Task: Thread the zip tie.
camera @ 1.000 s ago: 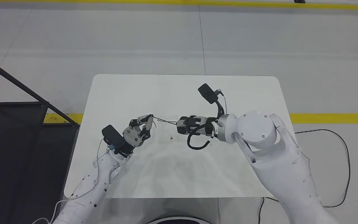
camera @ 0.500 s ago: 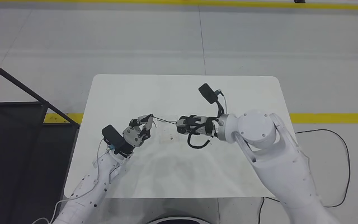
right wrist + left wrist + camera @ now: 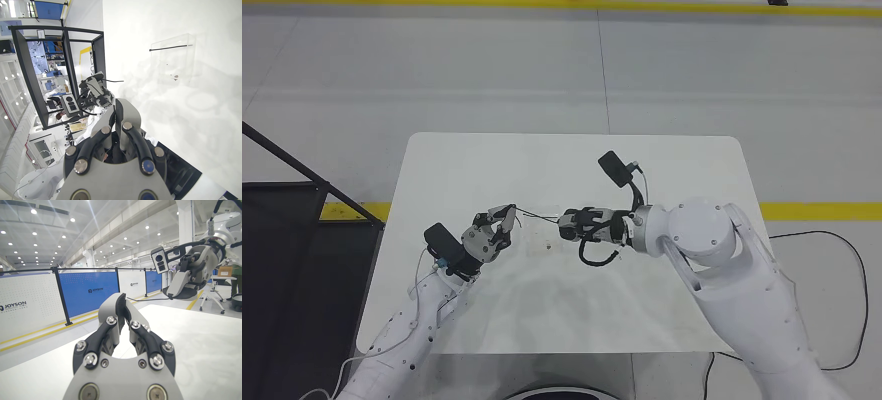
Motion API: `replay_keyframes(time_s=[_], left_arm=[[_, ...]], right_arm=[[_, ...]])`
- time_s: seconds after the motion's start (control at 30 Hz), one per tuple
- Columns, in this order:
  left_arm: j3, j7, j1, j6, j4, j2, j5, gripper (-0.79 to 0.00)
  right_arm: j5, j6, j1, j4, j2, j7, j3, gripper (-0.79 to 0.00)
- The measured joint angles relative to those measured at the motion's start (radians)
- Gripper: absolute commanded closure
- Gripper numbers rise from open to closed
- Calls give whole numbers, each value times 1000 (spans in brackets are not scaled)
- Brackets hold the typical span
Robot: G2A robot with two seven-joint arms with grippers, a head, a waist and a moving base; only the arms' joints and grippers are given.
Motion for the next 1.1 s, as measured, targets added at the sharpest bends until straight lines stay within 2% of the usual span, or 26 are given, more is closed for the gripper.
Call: replay_keyframes(time_s=[1.1], left_arm=[[0,0,0,0,0,0,0,0]], right_arm=[[44,-32,-22,-10,16,-20,0,0]])
